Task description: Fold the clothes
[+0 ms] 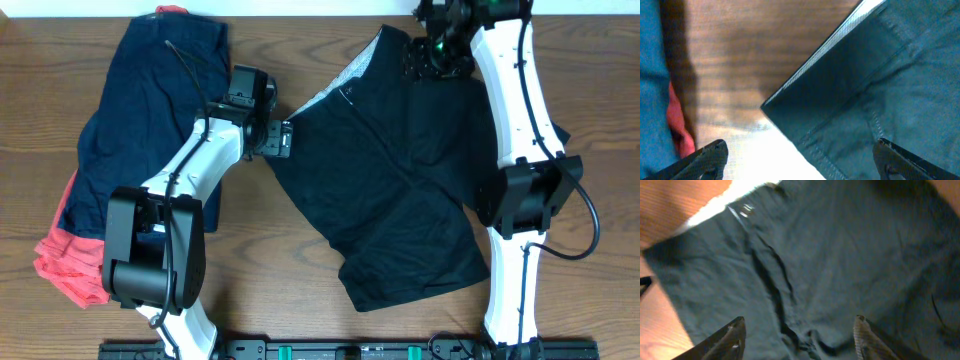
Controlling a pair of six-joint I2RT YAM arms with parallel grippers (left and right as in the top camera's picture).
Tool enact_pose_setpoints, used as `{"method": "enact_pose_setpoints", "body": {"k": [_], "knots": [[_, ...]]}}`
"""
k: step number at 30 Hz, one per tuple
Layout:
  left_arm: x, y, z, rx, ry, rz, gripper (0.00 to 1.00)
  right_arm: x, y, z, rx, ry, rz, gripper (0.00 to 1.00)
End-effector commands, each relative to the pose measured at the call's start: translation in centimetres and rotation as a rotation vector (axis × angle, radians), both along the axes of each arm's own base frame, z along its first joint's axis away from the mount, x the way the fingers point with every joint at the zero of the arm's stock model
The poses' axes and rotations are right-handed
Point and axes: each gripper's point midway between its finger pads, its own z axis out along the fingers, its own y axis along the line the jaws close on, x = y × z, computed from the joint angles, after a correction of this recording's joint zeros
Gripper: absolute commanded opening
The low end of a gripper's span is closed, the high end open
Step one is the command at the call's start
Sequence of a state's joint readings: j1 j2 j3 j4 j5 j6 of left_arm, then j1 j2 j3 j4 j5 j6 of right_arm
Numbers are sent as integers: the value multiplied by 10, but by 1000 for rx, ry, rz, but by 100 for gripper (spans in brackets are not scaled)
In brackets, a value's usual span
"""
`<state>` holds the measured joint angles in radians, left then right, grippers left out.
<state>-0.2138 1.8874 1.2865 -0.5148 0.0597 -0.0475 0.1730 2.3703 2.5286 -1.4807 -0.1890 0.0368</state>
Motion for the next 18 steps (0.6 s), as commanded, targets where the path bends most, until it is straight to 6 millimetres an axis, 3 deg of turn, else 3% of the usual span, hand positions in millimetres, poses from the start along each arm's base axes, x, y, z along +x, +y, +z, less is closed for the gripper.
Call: {"method": "enact_pose_setpoints", "body": {"k": [1, 11, 18], "knots": [[-4, 15, 9, 3, 19, 121, 94, -15, -8, -22, -48, 89, -28, 73], [-4, 47, 78, -27, -94, 206, 95, -83, 34, -83, -95, 346, 122, 90], [-12, 64, 94, -1, -114, 240, 95, -115, 38, -115, -174, 449, 163, 89]]}}
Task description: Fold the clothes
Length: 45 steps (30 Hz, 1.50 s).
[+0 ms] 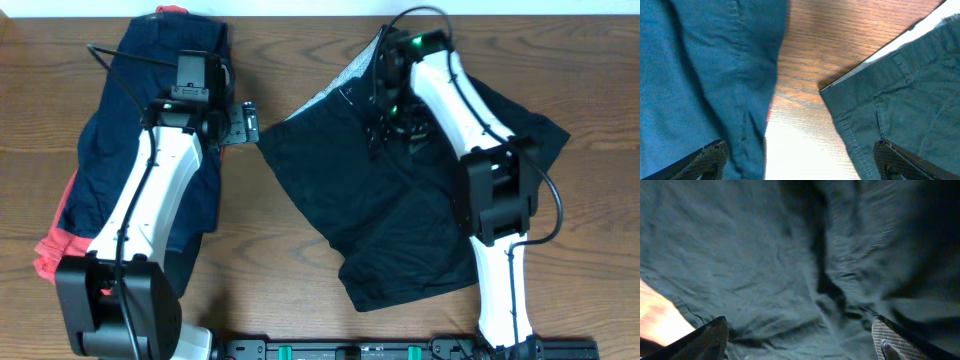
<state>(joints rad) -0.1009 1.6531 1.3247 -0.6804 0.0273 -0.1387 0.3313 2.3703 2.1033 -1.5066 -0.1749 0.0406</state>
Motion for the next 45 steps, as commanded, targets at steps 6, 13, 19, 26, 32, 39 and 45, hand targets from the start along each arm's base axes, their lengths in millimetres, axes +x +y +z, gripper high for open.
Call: {"method": "enact_pose_setpoints", "body": {"k": [6, 13, 19, 26, 32, 39, 45], "knots": [[1, 10, 4, 33, -3, 30, 95, -7, -24, -30, -154, -4, -23, 88], [1, 10, 4, 34, -4, 30, 95, 13, -48, -49, -295, -117, -11, 89], [0, 10, 4, 38, -3, 22, 95, 28, -68, -72, -342, -197, -36, 90], [1, 10, 4, 40, -4, 17, 95, 70, -101, -89, -317, -341, -25, 99], [1, 10, 4, 40, -7, 17, 95, 123, -109, -91, -183, -541, 209, 99], [2, 10, 4, 40, -9, 17, 95, 152, -118, -82, -110, -659, 250, 99], [7, 8, -1, 43, -11, 7, 95, 127, -87, -54, 50, -579, 218, 99]]}}
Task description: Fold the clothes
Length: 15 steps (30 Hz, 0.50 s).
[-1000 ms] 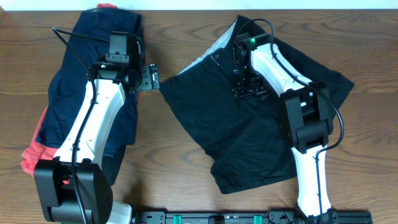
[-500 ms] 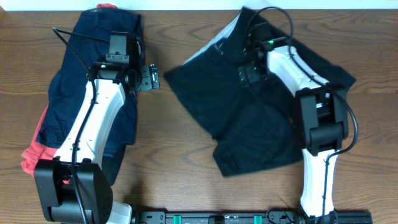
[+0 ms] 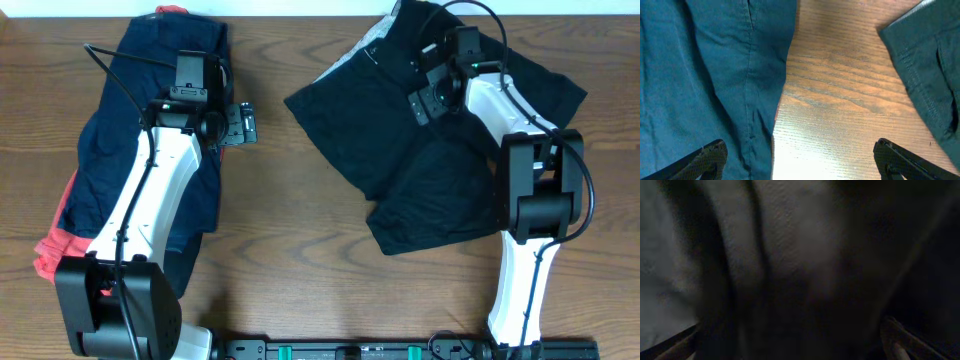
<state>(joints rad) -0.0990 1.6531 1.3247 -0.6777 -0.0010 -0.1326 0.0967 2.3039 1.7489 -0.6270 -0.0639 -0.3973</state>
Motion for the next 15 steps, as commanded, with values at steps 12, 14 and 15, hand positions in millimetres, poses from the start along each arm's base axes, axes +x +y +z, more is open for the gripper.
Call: {"method": "enact_pose_setpoints", "body": {"k": [12, 14, 15], "knots": [[36, -47, -27, -58, -51, -216, 95, -70, 57, 178, 278, -70, 42, 99], [43, -56, -34, -59, -63, -248, 95, -78, 54, 198, 285, -96, 39, 99], [47, -61, -37, -68, -75, -259, 95, -83, 53, 208, 286, -109, 40, 99]]}}
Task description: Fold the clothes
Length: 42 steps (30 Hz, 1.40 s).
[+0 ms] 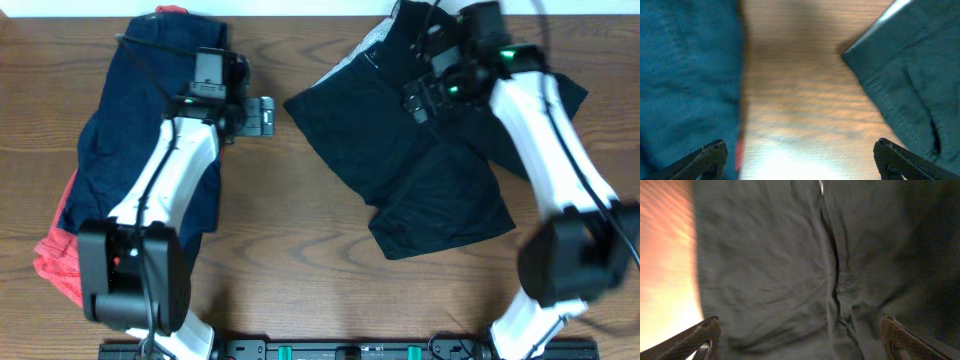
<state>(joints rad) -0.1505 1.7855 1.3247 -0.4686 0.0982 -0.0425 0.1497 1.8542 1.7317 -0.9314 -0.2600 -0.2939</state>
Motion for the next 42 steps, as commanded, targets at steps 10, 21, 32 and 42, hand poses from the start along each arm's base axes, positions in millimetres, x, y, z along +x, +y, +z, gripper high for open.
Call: {"method": "enact_pose_setpoints", "body": {"k": [10, 21, 32, 42], "knots": [[49, -52, -33, -90, -125, -150, 95, -29, -1, 49, 66, -32, -25, 99], [83, -58, -50, -180, -97, 35, 95, -32, 5, 50, 104, -10, -34, 96], [79, -72, -51, -295, -53, 113, 86, -39, 5, 46, 126, 45, -85, 88], [80, -72, -67, -367, -4, 235, 83, -45, 17, 44, 131, 62, -62, 87]]}}
